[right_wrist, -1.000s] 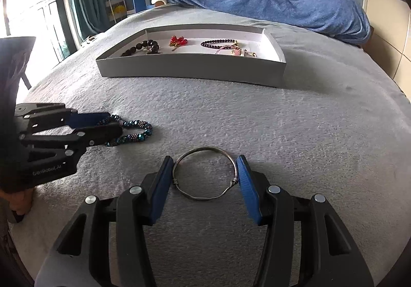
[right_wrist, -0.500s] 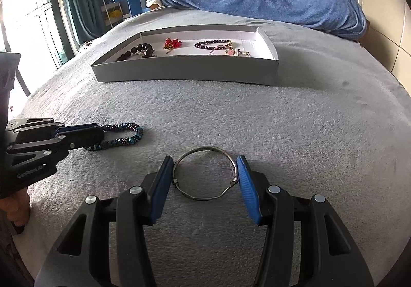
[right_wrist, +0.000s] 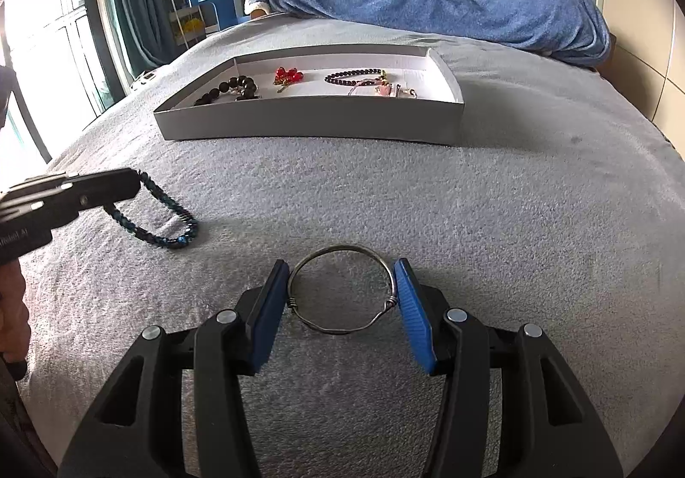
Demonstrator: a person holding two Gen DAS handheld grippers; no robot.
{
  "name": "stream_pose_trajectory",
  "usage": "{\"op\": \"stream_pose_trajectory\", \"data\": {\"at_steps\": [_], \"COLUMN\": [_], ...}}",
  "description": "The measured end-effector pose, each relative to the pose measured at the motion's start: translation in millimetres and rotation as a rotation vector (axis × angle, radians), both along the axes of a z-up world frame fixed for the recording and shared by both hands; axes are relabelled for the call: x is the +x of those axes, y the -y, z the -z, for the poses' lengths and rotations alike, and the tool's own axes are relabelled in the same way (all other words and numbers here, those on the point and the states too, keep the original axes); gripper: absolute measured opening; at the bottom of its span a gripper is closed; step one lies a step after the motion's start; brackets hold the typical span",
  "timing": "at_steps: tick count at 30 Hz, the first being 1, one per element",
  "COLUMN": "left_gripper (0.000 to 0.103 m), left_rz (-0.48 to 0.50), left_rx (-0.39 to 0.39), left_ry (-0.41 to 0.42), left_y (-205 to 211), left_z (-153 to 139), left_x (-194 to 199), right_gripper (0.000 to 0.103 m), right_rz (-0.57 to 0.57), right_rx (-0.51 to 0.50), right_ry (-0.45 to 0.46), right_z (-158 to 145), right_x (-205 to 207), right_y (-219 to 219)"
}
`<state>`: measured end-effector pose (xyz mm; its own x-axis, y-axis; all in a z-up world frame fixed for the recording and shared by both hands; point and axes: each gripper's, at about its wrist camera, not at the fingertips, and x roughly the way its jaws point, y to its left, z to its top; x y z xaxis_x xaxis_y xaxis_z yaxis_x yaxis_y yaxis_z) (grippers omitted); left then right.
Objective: Organize jewelry
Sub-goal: 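Grasp the blue beaded bracelet with the left tool while the right tool grasps the silver bangle, then carry the blue bracelet and silver bangle into the tray and release both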
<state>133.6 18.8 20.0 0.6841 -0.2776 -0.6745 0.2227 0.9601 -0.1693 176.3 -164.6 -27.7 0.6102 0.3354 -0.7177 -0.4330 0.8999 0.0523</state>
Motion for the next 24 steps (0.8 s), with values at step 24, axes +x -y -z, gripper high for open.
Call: {"op": "stream_pose_trajectory", "data": {"at_steps": [24], "left_gripper": [0.007], "left_rz": [-0.042], "left_rx": [0.01], "left_ry": [0.075], "left_y": [-18], "left_z": [-65], "left_x": [45], "right_gripper": [0.05], "right_rz": [0.013], "right_rx": [0.076], "right_ry": [0.14], "right_z": [-96], "right_x": [47], "right_y": [-13]}}
